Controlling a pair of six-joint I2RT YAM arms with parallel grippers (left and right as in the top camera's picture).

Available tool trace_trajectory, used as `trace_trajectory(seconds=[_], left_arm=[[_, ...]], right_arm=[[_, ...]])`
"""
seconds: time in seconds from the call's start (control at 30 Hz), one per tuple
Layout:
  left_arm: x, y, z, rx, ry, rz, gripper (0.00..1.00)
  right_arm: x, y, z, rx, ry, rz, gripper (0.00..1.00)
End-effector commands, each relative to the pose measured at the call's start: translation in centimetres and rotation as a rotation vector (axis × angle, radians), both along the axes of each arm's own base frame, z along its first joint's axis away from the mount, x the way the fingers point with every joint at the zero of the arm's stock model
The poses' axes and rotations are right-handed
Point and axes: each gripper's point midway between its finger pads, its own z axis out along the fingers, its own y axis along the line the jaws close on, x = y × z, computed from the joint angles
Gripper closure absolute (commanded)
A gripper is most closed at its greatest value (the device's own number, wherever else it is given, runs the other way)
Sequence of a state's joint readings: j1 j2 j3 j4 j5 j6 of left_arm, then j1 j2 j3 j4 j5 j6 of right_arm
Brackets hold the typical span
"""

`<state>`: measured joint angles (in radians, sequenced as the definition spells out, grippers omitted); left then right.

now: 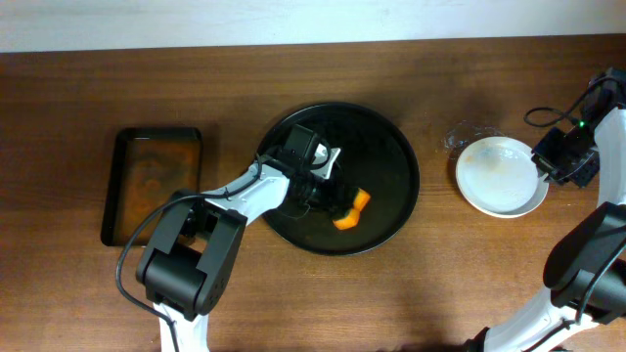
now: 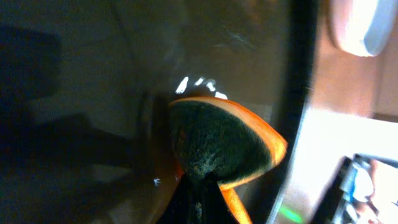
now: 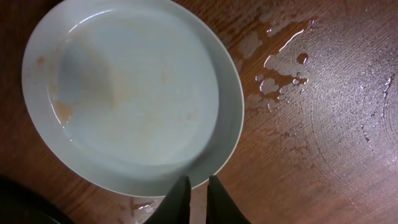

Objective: Clean dirty plates on tray and stack at the side

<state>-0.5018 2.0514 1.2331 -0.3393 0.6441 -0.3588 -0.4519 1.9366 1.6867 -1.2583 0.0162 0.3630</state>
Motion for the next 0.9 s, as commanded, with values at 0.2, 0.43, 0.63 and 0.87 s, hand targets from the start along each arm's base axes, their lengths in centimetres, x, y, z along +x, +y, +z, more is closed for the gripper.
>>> trace_trajectory(seconds=[0.2, 0.43, 0.63, 0.87], left_arm=[[0.2, -0.1, -0.2, -0.013, -0.017, -0.013, 1.0], [1.5, 5.7, -4.2, 0.419, -0.091, 0.161, 1.0], [2.5, 4.8, -0.1, 0.361, -0.169, 0.144, 1.0], [4.4, 6.8, 8.2, 0.306, -0.367, 0.163, 1.0]], right_arm=[[-0.6, 0.4, 0.0, 0.02, 0.032, 0.019, 0.92], [-1.2, 0.7, 0.0, 0.031, 0.052, 0.019, 0.93], [-2.1, 1.1, 0.1, 0.05, 0.09, 0.019, 0.93], [-2.2, 2.2, 2.5, 0.071, 0.02, 0.082, 0.93]])
